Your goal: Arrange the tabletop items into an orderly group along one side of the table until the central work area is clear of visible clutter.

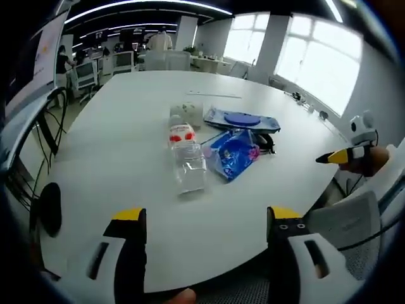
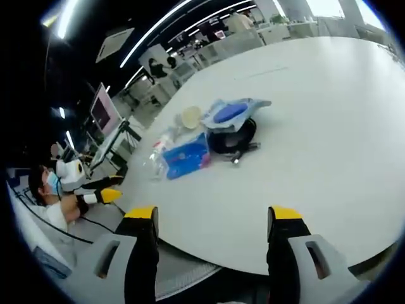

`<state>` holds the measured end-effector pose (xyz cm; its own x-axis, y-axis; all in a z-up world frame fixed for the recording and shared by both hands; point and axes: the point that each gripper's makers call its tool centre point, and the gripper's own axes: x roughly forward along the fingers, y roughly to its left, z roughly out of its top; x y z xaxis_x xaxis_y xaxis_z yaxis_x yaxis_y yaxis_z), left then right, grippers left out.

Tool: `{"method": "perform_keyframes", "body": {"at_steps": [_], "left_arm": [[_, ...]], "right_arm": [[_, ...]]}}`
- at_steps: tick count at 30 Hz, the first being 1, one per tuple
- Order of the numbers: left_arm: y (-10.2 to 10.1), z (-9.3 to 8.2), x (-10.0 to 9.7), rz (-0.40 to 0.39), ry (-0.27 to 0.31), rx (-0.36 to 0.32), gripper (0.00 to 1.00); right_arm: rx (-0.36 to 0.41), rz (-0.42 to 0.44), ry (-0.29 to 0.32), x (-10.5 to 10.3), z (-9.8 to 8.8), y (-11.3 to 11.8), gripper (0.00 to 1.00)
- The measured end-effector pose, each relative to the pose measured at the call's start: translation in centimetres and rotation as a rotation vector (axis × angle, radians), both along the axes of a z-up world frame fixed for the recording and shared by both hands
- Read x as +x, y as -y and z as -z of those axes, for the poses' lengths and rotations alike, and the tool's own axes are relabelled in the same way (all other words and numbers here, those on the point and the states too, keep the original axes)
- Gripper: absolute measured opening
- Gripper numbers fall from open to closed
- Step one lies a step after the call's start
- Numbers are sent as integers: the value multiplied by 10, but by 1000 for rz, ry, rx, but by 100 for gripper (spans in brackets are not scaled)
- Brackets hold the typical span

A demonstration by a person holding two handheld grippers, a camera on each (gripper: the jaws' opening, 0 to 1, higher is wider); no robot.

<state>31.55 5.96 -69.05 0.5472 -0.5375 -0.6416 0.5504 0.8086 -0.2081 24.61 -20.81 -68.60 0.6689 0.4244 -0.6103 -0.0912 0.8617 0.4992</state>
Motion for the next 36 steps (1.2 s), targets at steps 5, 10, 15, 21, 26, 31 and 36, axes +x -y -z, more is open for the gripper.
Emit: {"method": "perform_keyframes", "body": {"at_steps": [5, 10, 15, 21, 26, 31, 36], "left_arm": [[0, 1, 0, 2, 0, -1, 79], [-1, 2, -2, -1, -4, -2, 79], [-2, 3, -3, -9, -9, -3, 78], [-4, 3, -3, -19, -11, -7, 78], [-4, 3, -2, -17, -12, -6, 77], [-2, 4, -3, -7, -17, -3, 77], [-2, 5, -3, -6, -18, -1, 77]], "right_arm": [[-1, -1, 0, 0, 0, 0, 68], [-1, 0, -5, -2, 1, 1, 68], [-1, 0, -14, -4, 3, 1, 67], [-1, 0, -20, -4, 4, 1, 66], [-1, 2, -27, -6, 5, 1, 66], [6, 16, -36, -6, 8, 3, 66], [10, 19, -41, -5, 9, 3, 64]]}}
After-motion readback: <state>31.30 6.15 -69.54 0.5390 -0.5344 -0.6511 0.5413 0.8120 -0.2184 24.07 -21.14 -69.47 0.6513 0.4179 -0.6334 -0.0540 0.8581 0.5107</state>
